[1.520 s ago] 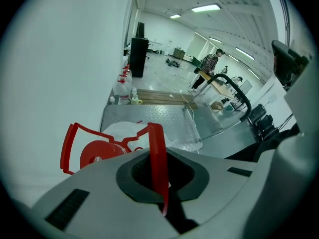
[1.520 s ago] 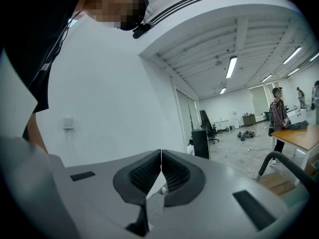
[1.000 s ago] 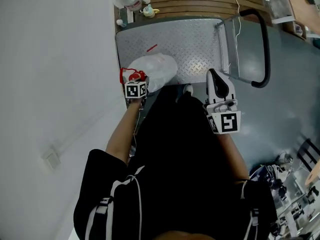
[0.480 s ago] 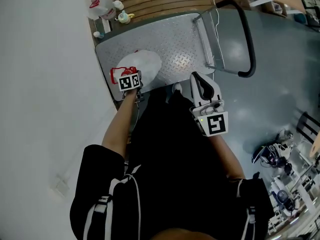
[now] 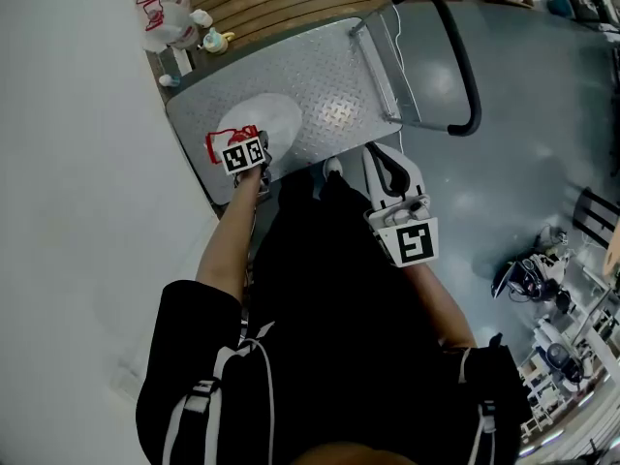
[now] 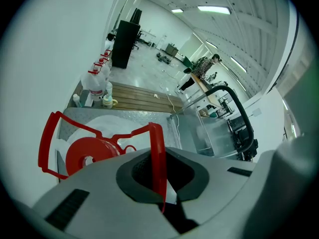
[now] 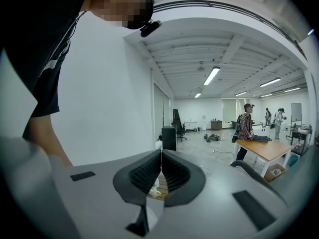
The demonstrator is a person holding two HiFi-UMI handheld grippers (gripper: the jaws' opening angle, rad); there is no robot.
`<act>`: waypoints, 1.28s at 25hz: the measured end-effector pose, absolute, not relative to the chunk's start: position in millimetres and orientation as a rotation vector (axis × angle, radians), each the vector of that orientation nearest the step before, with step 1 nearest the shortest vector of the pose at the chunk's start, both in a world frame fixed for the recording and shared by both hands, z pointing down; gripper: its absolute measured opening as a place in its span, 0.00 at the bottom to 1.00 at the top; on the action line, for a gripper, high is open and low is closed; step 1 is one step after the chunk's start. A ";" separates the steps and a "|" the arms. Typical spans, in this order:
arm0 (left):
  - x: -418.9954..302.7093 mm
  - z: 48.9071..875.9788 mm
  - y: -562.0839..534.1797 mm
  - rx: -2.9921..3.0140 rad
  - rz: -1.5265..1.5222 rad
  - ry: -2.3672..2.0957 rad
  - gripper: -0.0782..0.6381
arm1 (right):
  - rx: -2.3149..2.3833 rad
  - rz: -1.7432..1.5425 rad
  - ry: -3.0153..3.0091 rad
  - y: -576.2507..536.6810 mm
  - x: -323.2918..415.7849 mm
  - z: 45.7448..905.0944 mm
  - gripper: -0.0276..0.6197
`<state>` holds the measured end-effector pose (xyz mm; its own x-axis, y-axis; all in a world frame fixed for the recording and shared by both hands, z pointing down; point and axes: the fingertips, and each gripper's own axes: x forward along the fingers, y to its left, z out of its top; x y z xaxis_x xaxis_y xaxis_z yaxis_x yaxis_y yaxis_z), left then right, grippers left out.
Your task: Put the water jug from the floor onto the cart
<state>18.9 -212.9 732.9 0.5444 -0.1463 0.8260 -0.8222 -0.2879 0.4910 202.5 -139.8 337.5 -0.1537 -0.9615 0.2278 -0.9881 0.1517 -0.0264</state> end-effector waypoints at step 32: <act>77.6 710.9 -219.2 1.931 0.675 -0.668 0.29 | 1.992 0.279 -2.216 -111.4 218.7 340.4 0.07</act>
